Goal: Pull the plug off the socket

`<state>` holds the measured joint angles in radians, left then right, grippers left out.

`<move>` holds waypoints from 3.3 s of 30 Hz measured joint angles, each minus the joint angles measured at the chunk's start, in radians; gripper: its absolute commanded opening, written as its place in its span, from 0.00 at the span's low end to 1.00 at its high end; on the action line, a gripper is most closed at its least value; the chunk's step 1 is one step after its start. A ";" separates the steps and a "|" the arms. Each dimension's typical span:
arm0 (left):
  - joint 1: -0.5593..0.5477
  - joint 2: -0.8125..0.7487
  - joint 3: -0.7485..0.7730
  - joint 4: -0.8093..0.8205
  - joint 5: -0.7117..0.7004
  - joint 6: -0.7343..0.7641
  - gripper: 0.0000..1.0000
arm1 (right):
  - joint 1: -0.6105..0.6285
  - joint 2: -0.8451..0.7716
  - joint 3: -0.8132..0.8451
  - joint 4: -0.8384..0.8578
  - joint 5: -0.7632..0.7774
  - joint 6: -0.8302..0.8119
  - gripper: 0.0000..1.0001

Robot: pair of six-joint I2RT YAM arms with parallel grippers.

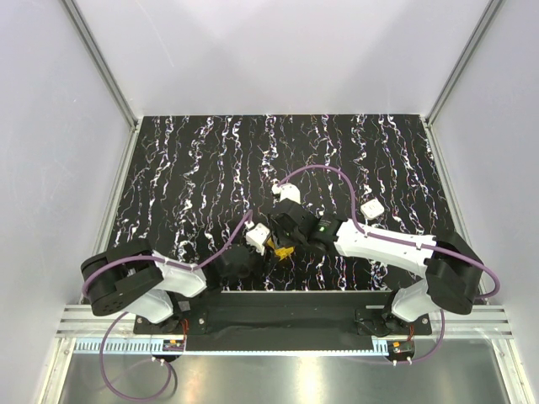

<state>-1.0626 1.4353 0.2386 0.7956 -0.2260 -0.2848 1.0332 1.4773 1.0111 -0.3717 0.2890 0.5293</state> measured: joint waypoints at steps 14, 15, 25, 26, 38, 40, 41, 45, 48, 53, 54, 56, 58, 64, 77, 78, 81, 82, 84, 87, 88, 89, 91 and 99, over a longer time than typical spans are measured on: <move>0.001 -0.036 -0.019 -0.017 -0.014 0.001 0.00 | 0.001 0.021 0.018 0.009 -0.019 -0.007 0.00; 0.000 -0.040 -0.021 -0.018 -0.014 0.001 0.00 | 0.001 0.022 0.018 0.011 -0.019 -0.005 0.00; -0.004 -0.013 -0.008 -0.008 -0.031 -0.011 0.00 | 0.003 0.016 0.019 0.000 0.009 0.010 0.00; -0.008 -0.004 -0.001 -0.006 -0.036 -0.016 0.00 | 0.003 0.016 0.027 -0.014 0.013 0.010 0.00; -0.024 -0.009 0.024 0.024 -0.089 -0.042 0.00 | 0.050 0.016 0.099 -0.093 0.126 -0.019 0.00; -0.026 -0.036 0.016 0.005 -0.093 -0.047 0.00 | 0.073 0.015 0.092 -0.076 0.159 -0.026 0.00; -0.026 -0.060 0.011 -0.018 -0.097 -0.045 0.00 | 0.080 0.010 0.078 -0.051 0.169 -0.028 0.00; -0.029 -0.111 0.008 -0.093 -0.097 -0.044 0.00 | 0.099 -0.016 0.021 0.024 0.182 -0.032 0.00; -0.030 -0.129 0.008 -0.114 -0.099 -0.042 0.00 | 0.077 -0.038 -0.003 0.054 0.157 -0.032 0.00; -0.034 -0.133 0.008 -0.058 -0.097 -0.042 0.00 | -0.032 -0.103 -0.037 0.069 0.022 -0.004 0.00; -0.035 -0.133 0.008 -0.046 -0.097 -0.043 0.00 | -0.043 -0.110 -0.038 0.069 0.010 -0.001 0.00; -0.035 -0.132 0.008 -0.042 -0.097 -0.043 0.00 | -0.026 -0.110 -0.038 0.069 0.026 -0.004 0.00; -0.035 -0.127 0.008 -0.058 -0.097 -0.045 0.00 | 0.014 -0.101 -0.035 0.064 0.064 -0.013 0.00; -0.043 -0.118 0.008 -0.116 -0.097 -0.044 0.00 | 0.096 -0.051 -0.030 0.059 0.158 -0.028 0.00; -0.048 -0.045 0.008 -0.097 -0.111 -0.046 0.00 | 0.116 -0.049 -0.151 0.242 0.197 -0.071 0.00; -0.048 -0.044 0.008 -0.096 -0.118 -0.045 0.00 | 0.117 -0.049 -0.160 0.262 0.201 -0.073 0.00; -0.048 -0.040 0.009 -0.094 -0.129 -0.043 0.00 | 0.120 -0.053 -0.182 0.304 0.217 -0.077 0.00; -0.048 -0.039 0.010 -0.094 -0.131 -0.040 0.00 | 0.121 -0.056 -0.188 0.314 0.222 -0.077 0.00; -0.049 -0.039 0.014 -0.099 -0.131 -0.036 0.00 | 0.122 -0.065 -0.203 0.327 0.226 -0.076 0.00; -0.059 -0.039 0.024 -0.115 -0.129 -0.032 0.00 | 0.116 -0.103 -0.241 0.340 0.214 -0.067 0.00; -0.064 -0.038 0.026 -0.117 -0.126 -0.032 0.00 | 0.108 -0.127 -0.262 0.346 0.197 -0.056 0.00; -0.069 -0.038 0.029 -0.116 -0.124 -0.032 0.00 | 0.096 -0.152 -0.281 0.349 0.178 -0.043 0.00; -0.076 -0.038 0.038 -0.114 -0.122 -0.031 0.00 | 0.077 -0.192 -0.306 0.354 0.153 -0.028 0.00; -0.087 -0.022 0.050 -0.150 -0.140 -0.045 0.00 | 0.154 -0.136 -0.284 0.348 0.265 -0.036 0.00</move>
<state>-1.1492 1.4132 0.2890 0.6453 -0.3664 -0.3294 1.1873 1.3415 0.7273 -0.0235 0.5537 0.4934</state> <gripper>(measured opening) 0.525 0.360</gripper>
